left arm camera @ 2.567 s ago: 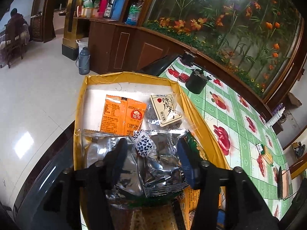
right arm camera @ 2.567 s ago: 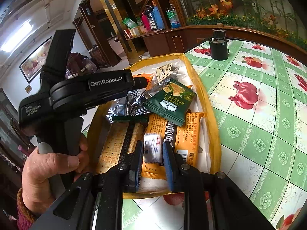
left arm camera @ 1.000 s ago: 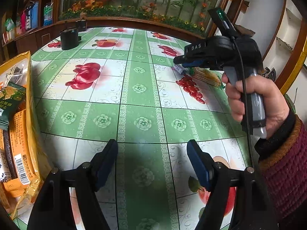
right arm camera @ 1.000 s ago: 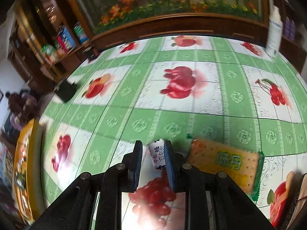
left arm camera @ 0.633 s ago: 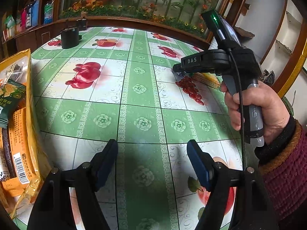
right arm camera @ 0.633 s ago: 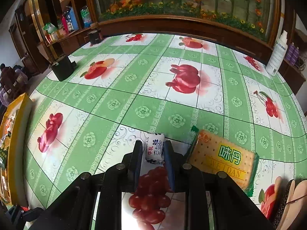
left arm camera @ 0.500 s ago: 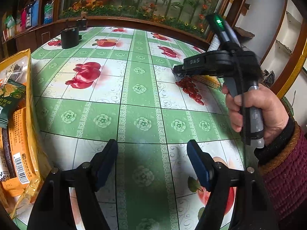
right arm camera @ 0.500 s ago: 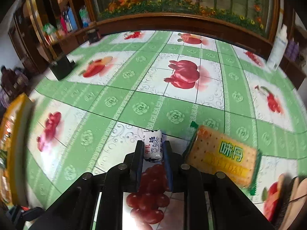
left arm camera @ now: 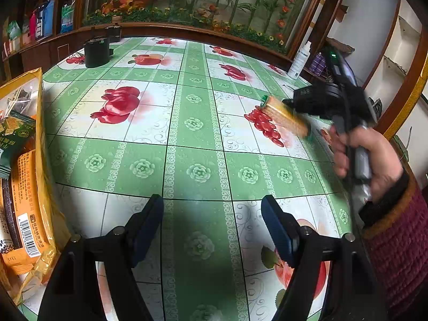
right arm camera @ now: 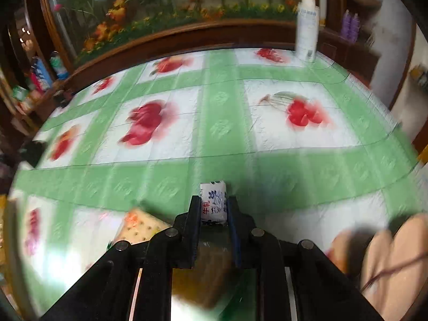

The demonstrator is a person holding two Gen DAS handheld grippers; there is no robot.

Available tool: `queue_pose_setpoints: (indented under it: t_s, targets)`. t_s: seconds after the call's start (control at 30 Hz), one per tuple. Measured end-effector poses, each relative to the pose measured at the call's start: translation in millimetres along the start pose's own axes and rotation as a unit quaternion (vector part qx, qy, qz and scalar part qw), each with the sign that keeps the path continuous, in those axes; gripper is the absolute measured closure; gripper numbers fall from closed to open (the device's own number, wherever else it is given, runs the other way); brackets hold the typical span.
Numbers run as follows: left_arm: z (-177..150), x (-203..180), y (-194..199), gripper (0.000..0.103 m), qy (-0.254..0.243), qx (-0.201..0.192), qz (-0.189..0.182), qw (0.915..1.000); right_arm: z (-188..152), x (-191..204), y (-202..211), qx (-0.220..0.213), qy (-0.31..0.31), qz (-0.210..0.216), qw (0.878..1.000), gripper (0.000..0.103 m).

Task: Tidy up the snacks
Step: 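Grasp the yellow WEIDAN cracker pack with the left while the right holds the white carton, then carry the WEIDAN pack over the tray with the left while the right carries the white carton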

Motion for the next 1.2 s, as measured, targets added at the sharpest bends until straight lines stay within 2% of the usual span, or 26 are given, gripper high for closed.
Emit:
queue_pose_setpoints:
  t_s: [0.13,0.2,0.3,0.33,0.4,0.47,0.53,0.63,0.7,0.8,0.87,1.0,1.1,1.2]
  targets:
    - [0,2,1,0.029,0.007,-0.002,-0.002,1.0000,-41,29,21,0.030,0.020,0.069,0.997,0.083]
    - [-1,5,3,0.029,0.019,-0.001,-0.016,0.9997,-66,48,35,0.050,0.033,0.109,0.992,0.083]
    - [-2,7,8,0.029,0.041,0.008,-0.041,0.9983,-95,54,57,0.071,-0.011,0.200,0.977,0.082]
    - [-2,6,10,0.029,0.048,0.013,-0.055,0.9973,-99,55,63,0.057,-0.011,0.194,0.979,0.082]
    - [0,1,14,0.029,0.042,0.013,-0.067,0.9968,-104,56,79,0.014,0.013,0.151,0.988,0.082]
    - [7,-10,17,0.027,0.007,0.005,-0.053,0.9985,-103,54,84,0.007,0.009,0.159,0.987,0.082]
    - [18,-18,15,0.021,-0.016,0.003,-0.039,0.9991,-99,46,87,0.001,-0.006,0.174,0.985,0.082]
    - [38,-28,2,0.021,-0.033,0.003,-0.059,0.9977,-91,35,89,-0.013,-0.018,0.170,0.985,0.082]
    - [48,-33,-17,0.021,-0.039,0.033,-0.090,0.9947,-82,26,86,-0.019,-0.031,0.171,0.985,0.082]
    - [43,-35,-43,0.021,-0.041,0.096,-0.109,0.9885,-78,13,88,-0.028,-0.045,0.164,0.985,0.082]
    - [37,-35,-37,0.021,-0.044,0.096,-0.121,0.9871,-76,3,92,-0.031,-0.056,0.172,0.983,0.082]
    - [13,-43,-18,0.021,-0.045,0.126,-0.163,0.9776,-72,-1,96,-0.036,-0.066,0.181,0.981,0.082]
    - [-3,-62,-6,0.020,-0.092,0.122,-0.154,0.9762,-72,1,99,-0.037,-0.064,0.189,0.979,0.082]
    - [-10,-85,-14,0.016,-0.141,0.124,-0.111,0.9759,-73,5,103,-0.038,-0.057,0.194,0.979,0.082]
Point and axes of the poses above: each gripper's, at about its wrist camera, not at the fingertips, and y roughly against the way its jaws point, x to its left, z to its top, the point moved 1 cm from there along -y, roughly the way its jaws point, and after that the axes turned 2 degrees about -y, right-handed, at the moved point
